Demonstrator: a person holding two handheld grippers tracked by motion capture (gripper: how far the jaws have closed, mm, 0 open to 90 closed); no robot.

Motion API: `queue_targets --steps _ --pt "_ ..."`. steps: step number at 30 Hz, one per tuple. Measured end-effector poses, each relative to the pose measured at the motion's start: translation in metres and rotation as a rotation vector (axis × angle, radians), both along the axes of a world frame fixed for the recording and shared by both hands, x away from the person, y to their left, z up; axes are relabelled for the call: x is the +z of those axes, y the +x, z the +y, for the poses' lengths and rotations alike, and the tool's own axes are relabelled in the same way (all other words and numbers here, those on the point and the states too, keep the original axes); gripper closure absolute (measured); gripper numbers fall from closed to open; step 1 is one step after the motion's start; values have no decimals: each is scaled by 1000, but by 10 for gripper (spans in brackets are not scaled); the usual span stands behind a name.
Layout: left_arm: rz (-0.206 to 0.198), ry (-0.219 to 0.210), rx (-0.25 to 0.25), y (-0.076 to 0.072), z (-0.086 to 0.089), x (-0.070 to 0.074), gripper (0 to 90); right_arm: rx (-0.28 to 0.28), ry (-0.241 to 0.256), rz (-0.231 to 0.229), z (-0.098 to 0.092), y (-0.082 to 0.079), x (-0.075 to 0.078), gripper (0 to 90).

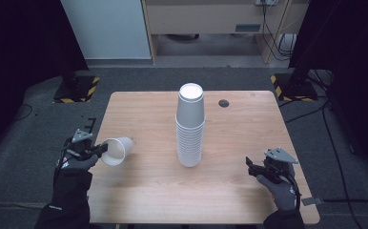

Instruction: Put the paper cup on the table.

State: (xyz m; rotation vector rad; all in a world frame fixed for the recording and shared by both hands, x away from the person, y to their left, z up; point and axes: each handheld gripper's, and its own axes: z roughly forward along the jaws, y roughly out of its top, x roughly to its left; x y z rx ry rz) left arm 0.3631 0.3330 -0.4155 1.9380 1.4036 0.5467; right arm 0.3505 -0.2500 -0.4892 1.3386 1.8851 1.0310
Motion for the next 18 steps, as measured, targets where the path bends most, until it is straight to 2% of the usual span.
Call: queue_targets --steps 8,12,15,18 --pt "129 84 -14 16 -1 5 853 3 1 2 0 0 0 103" --pt "198 106 -11 22 1 6 854 3 1 1 0 0 0 102" --pt "256 113 -13 25 2 6 854 3 2 1 0 0 0 102" --pt "334 135 -23 27 1 7 854 6 0 3 0 0 0 102"
